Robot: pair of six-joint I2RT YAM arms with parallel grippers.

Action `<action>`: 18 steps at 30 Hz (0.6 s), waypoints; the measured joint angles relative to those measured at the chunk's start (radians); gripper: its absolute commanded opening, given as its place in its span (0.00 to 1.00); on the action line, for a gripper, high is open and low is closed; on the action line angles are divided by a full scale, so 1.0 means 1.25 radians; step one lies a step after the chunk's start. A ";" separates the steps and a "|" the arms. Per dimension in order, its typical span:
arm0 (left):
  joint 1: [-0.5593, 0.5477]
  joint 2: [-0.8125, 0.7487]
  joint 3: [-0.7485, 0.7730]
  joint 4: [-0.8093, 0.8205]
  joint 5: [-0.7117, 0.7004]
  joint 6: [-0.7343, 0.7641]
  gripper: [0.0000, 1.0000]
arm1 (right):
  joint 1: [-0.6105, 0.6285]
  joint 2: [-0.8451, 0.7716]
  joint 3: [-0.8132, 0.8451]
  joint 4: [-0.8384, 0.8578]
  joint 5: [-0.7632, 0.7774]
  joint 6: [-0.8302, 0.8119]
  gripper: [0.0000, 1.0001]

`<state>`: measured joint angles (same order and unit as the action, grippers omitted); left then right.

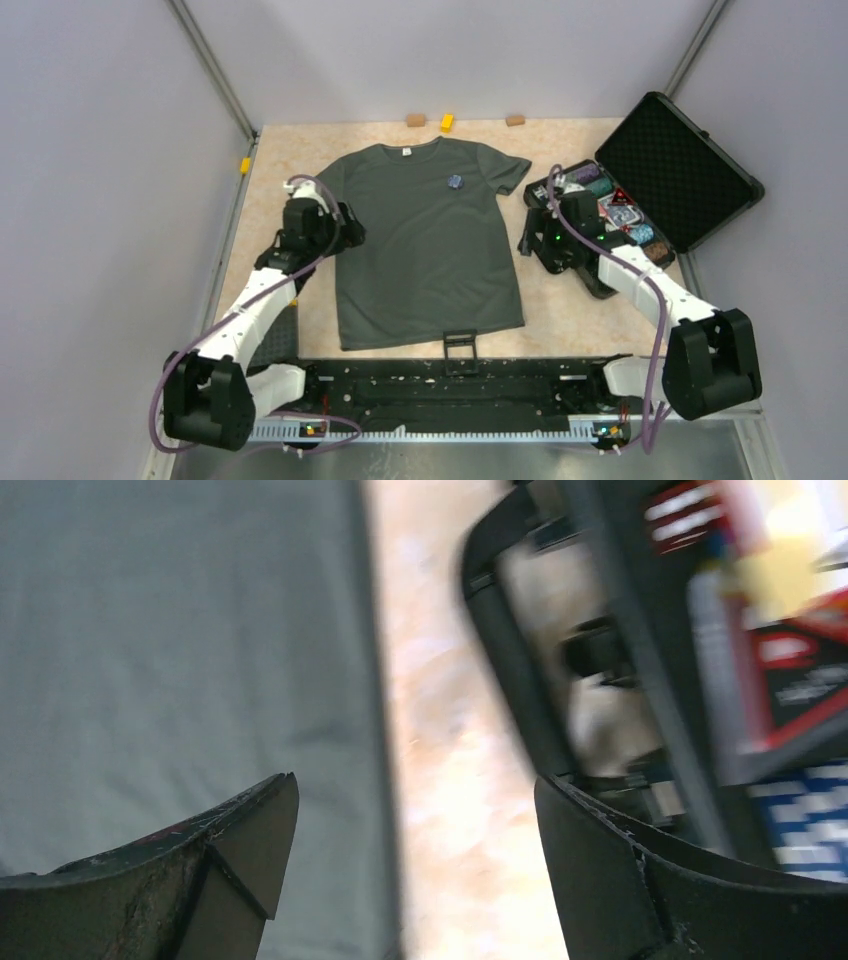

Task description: Pin the brooch onto the clothing

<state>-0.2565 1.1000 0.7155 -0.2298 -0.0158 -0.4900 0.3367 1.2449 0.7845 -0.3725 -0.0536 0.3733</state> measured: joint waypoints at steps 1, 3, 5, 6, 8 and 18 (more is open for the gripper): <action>0.043 0.010 0.008 0.005 0.011 0.005 0.95 | -0.025 0.005 0.002 0.005 0.009 -0.007 0.90; 0.125 0.018 0.018 0.002 0.029 0.007 0.95 | -0.075 0.009 0.009 0.012 0.040 -0.025 0.90; 0.182 0.015 0.032 -0.010 0.032 0.006 0.95 | -0.117 0.009 0.025 0.012 0.068 -0.041 0.90; 0.203 0.010 0.046 -0.022 0.031 0.009 0.95 | -0.135 0.008 0.035 0.013 0.082 -0.047 0.90; 0.218 -0.012 0.079 -0.049 0.026 0.017 0.95 | -0.160 -0.008 0.051 0.022 0.117 -0.055 0.90; 0.194 -0.301 0.198 -0.088 -0.057 0.184 0.96 | -0.171 -0.396 -0.054 0.250 0.239 -0.119 0.96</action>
<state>-0.0143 0.7242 0.9630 -0.3397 -0.0868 -0.2604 0.1230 0.7494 0.7166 -0.0597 0.2447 0.2249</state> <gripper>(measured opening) 0.952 0.949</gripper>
